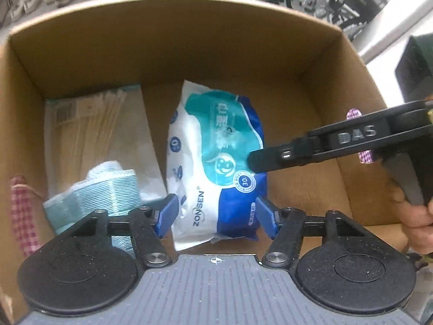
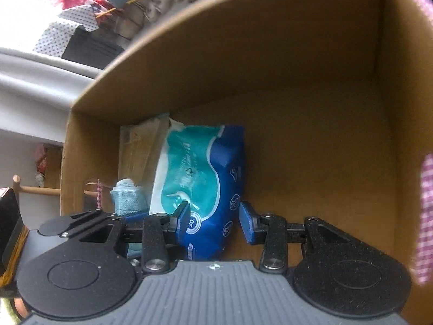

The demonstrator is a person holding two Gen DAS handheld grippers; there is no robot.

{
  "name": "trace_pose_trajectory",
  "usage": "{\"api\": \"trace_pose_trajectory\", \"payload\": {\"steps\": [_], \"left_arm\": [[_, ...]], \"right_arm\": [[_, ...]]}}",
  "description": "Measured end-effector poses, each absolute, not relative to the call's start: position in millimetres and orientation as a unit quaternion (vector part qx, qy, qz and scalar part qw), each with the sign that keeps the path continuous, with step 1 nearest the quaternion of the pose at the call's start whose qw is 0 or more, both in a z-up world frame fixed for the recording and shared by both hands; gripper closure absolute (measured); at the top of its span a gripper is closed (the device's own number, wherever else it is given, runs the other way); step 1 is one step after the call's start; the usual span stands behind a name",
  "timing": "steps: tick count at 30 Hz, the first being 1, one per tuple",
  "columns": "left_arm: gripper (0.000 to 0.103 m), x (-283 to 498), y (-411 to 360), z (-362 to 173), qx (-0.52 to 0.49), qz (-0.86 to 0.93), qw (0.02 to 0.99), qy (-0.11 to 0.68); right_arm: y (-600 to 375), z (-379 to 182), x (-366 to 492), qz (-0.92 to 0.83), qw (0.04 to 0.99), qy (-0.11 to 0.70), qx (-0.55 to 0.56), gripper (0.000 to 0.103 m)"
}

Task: Organize soft objects
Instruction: 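Lower the wipes pack into the box and open the right gripper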

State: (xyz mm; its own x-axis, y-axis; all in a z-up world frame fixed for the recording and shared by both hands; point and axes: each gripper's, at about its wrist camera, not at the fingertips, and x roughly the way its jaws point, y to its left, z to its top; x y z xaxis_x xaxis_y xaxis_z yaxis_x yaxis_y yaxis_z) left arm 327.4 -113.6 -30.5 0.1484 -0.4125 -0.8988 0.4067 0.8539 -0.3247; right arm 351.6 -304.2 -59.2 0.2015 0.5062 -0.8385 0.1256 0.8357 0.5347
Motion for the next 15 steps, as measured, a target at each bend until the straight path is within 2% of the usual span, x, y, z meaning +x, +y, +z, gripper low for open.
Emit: {"api": "trace_pose_trajectory", "payload": {"steps": [8, 15], "left_arm": [[0.039, 349.8, -122.0, -38.2, -0.013, -0.273, 0.734, 0.621], [0.039, 370.2, -116.0, -38.8, -0.037, -0.26, 0.736, 0.624]], "right_arm": [[-298.2, -66.7, 362.1, 0.135, 0.739, 0.606, 0.262, 0.068], [-294.5, -59.9, 379.7, 0.132, 0.76, 0.587, 0.247, 0.069]]}}
